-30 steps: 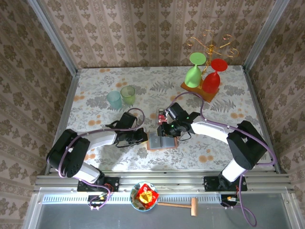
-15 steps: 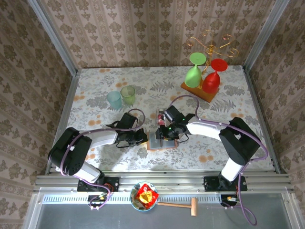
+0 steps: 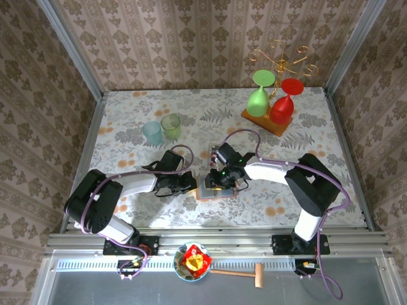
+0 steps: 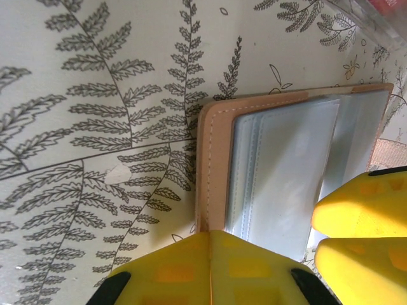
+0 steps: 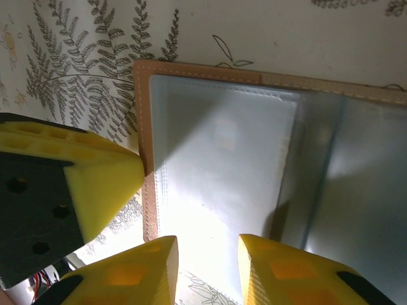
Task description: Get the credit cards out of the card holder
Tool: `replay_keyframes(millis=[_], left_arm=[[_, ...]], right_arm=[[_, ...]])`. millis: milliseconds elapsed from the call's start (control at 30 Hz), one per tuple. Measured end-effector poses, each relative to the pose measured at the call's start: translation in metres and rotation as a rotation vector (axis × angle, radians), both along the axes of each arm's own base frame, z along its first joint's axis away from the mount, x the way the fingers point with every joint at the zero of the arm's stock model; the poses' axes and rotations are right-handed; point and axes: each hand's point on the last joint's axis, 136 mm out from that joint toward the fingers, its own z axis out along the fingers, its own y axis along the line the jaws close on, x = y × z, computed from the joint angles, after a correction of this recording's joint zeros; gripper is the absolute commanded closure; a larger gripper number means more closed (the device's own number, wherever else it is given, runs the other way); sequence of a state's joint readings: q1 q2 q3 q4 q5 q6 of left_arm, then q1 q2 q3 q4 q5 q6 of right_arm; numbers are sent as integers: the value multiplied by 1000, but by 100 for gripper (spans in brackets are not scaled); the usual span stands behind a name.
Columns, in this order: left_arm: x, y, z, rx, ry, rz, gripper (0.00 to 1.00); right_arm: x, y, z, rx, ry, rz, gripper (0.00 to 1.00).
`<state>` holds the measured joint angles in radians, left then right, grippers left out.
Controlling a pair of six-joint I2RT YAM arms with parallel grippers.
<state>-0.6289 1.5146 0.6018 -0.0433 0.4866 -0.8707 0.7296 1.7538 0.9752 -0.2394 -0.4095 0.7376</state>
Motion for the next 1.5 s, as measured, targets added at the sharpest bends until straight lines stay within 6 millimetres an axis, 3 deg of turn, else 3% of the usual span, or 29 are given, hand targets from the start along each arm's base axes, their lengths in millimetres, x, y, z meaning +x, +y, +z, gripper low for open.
replay_keyframes(millis=[433, 1500], left_arm=[[0, 0, -1, 2, 3, 0, 92], [0, -6, 5, 7, -8, -14, 92]], right_arm=[[-1, 2, -3, -6, 10, 4, 62], [-3, -15, -6, -56, 0, -24, 66]])
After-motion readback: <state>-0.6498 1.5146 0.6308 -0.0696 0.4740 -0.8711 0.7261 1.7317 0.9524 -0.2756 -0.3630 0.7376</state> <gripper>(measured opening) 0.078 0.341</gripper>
